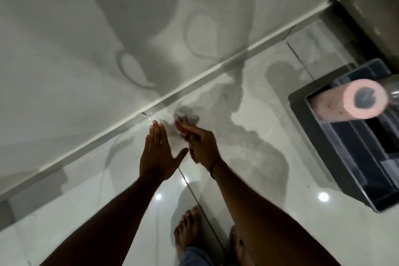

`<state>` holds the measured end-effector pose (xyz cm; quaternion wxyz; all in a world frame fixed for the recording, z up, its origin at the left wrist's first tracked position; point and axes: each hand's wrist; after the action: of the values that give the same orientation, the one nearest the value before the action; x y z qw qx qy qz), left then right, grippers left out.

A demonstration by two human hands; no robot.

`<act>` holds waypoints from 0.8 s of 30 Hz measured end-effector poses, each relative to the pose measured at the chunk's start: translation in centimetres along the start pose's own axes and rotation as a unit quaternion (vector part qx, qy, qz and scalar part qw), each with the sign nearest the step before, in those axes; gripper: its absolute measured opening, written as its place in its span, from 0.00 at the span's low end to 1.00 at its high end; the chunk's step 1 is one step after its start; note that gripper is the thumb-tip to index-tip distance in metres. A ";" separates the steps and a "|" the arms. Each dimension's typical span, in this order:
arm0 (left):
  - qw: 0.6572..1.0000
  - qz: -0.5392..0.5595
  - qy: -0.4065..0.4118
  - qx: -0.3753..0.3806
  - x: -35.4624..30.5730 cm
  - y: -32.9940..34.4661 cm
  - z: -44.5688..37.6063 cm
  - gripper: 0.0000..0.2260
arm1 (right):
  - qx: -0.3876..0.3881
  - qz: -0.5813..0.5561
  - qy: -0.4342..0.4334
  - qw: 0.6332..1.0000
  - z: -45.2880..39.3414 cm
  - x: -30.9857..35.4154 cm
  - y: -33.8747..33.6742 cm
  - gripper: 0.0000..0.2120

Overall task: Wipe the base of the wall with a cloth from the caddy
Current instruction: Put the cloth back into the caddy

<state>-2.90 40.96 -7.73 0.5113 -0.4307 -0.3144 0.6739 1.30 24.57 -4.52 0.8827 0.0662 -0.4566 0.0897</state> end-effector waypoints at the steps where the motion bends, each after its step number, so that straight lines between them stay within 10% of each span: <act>1: 1.000 -0.008 0.016 0.011 -1.3 -1.1 0.9 0.53 | -0.028 -0.039 0.020 0.999 2.4 0.4 -1.3 0.15; 10: 0.977 -0.002 0.208 0.053 -20.1 -3.8 5.6 0.50 | -0.298 -0.328 0.054 0.895 19.1 1.9 -17.3 0.17; 18: 0.935 -0.011 0.331 0.124 -37.6 1.7 6.1 0.49 | -0.483 -0.474 -0.066 0.733 25.3 -1.8 -34.9 0.26; 24: 0.891 -0.079 0.438 0.093 -42.6 8.2 1.5 0.49 | -0.583 -0.237 -0.014 0.777 22.1 -7.8 -43.1 0.20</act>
<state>-3.20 -2.20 -3.10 0.6861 -0.6065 -0.0277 0.4008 -11.20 -22.59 0.30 0.7392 -0.3541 -0.4032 -0.4070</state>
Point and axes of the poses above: each hand's wrist, its own z-axis away from the middle knuckle, its own y-axis out of the palm, x = y × z, and after that the axes turned 3 degrees about y, right-handed
